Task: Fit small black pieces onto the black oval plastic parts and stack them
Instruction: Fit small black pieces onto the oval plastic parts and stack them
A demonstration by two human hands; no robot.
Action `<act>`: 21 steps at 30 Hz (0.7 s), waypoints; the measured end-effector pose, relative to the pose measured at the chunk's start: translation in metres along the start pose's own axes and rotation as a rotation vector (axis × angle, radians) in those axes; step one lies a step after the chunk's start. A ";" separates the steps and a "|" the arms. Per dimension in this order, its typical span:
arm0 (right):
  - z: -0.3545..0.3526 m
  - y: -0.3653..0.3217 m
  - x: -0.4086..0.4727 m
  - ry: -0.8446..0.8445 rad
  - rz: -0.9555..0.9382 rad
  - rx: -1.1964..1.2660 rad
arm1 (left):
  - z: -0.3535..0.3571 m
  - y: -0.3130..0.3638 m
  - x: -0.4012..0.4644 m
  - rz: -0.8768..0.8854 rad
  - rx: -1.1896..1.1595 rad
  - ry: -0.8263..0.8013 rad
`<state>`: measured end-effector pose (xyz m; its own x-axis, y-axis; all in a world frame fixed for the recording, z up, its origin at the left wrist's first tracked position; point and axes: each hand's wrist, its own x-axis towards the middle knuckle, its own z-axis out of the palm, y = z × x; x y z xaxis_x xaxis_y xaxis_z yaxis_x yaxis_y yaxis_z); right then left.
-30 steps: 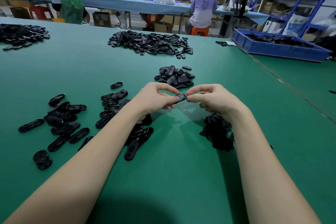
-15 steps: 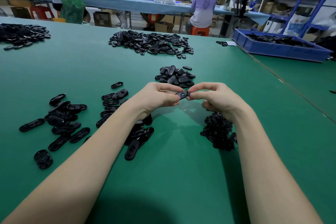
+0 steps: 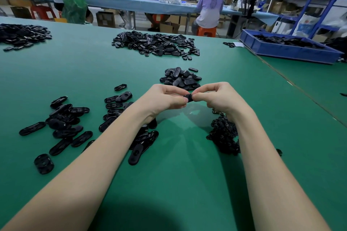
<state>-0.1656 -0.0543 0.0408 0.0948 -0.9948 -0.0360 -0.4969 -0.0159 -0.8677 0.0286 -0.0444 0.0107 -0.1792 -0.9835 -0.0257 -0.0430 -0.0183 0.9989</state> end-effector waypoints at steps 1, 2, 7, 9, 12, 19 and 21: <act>0.000 0.000 0.000 0.003 0.000 0.001 | 0.000 0.000 0.000 0.001 0.003 0.000; 0.000 0.000 0.000 0.004 0.000 0.002 | 0.000 0.000 -0.001 0.002 0.007 -0.001; 0.001 0.000 -0.001 -0.006 0.002 -0.006 | 0.003 0.001 -0.001 -0.019 -0.041 -0.002; 0.000 0.000 -0.001 0.000 0.008 -0.005 | 0.004 0.002 -0.001 -0.053 -0.097 -0.011; -0.002 0.000 -0.001 -0.001 0.011 -0.010 | 0.004 0.004 -0.001 -0.076 -0.135 -0.029; -0.003 0.000 0.001 -0.007 0.040 -0.003 | 0.003 0.007 -0.005 -0.105 -0.123 -0.044; -0.003 0.000 0.001 -0.010 0.063 0.006 | 0.003 0.006 -0.004 -0.115 -0.124 -0.038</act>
<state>-0.1678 -0.0557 0.0425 0.0723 -0.9928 -0.0953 -0.4972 0.0469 -0.8664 0.0263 -0.0397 0.0166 -0.2171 -0.9662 -0.1390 0.0563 -0.1545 0.9864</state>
